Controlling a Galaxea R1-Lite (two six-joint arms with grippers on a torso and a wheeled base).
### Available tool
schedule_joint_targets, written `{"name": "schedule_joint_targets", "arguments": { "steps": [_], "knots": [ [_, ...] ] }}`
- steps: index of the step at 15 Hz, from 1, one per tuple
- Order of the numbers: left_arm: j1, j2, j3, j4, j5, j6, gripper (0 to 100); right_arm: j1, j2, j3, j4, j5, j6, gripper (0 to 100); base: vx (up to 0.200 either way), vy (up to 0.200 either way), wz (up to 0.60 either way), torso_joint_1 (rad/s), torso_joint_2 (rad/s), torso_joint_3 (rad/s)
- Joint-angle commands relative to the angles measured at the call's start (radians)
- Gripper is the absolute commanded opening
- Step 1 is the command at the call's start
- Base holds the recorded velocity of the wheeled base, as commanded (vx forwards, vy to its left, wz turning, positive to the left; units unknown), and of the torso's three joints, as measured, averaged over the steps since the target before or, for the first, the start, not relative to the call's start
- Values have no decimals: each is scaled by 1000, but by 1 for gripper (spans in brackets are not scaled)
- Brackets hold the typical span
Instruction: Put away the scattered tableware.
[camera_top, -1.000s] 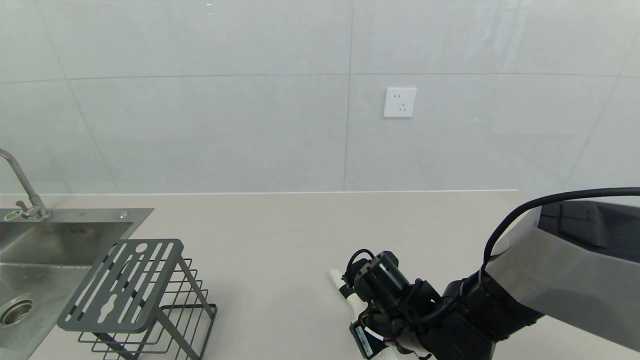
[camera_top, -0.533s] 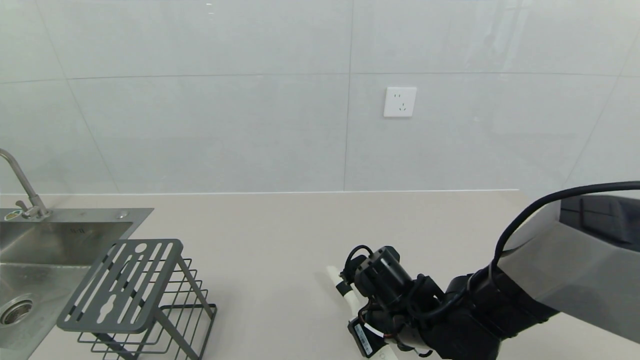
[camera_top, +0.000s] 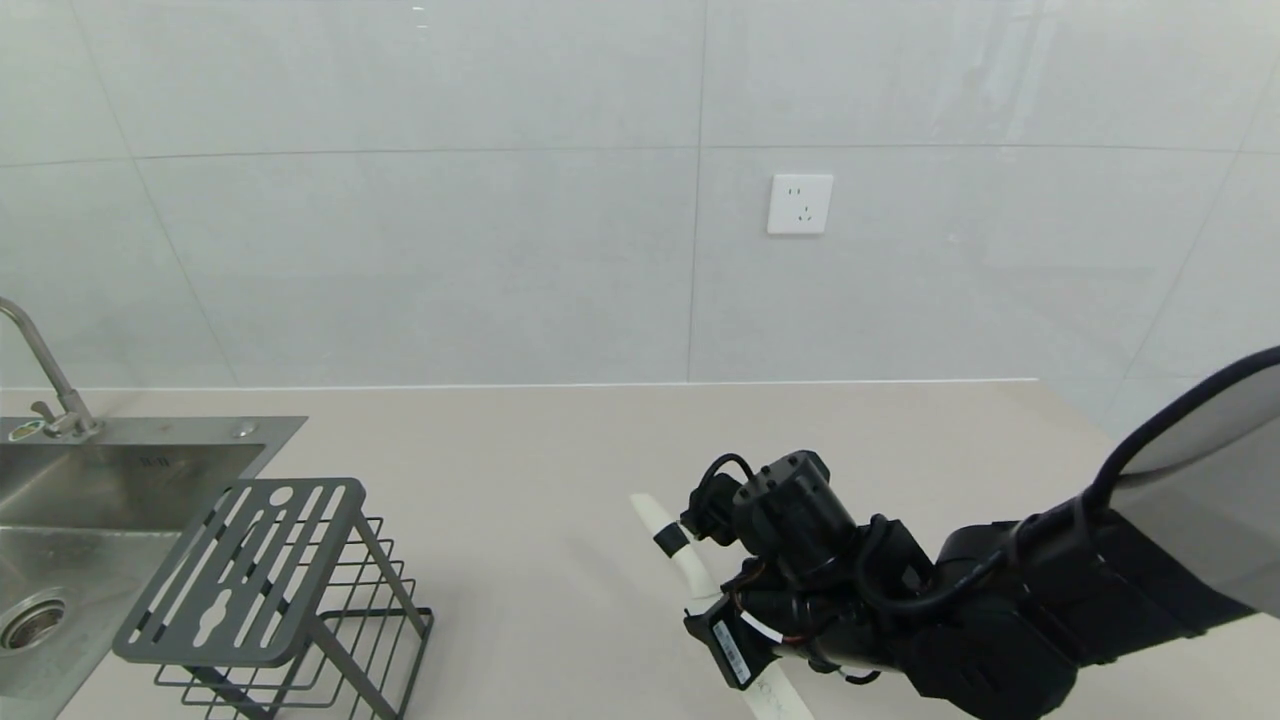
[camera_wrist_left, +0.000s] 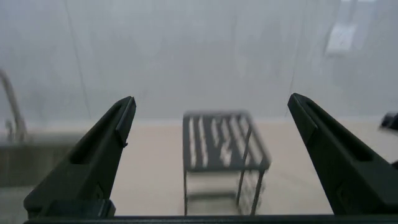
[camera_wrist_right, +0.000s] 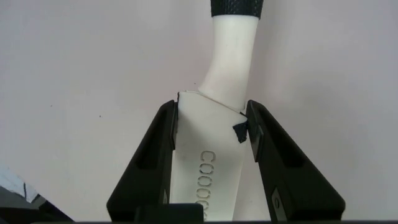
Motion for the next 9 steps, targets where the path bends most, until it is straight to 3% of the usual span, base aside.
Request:
{"name": "schedule_joint_targets", "arguments": {
  "steps": [1,4,5,7,9],
  "knots": [
    [-67,130,-139,-9,-111,-83,100,0,-53,1,-32,16,-37,0,0,0,0,0,0,0],
    [-220,319,-156,-2,-131,-264,100,-5,-99,17,-108,60,-123,0,0,0,0,0,0,0],
    [-263,380,-162,-3,-161,-291,100,-5,-109,18,-122,76,-135,0,0,0,0,0,0,0],
    [-325,511,-174,-51,-218,-294,100,-2,-125,18,-171,90,-142,0,0,0,0,0,0,0],
    [-404,687,-236,-146,-218,-295,100,1,-142,18,-233,114,-143,0,0,0,0,0,0,0]
  ]
}}
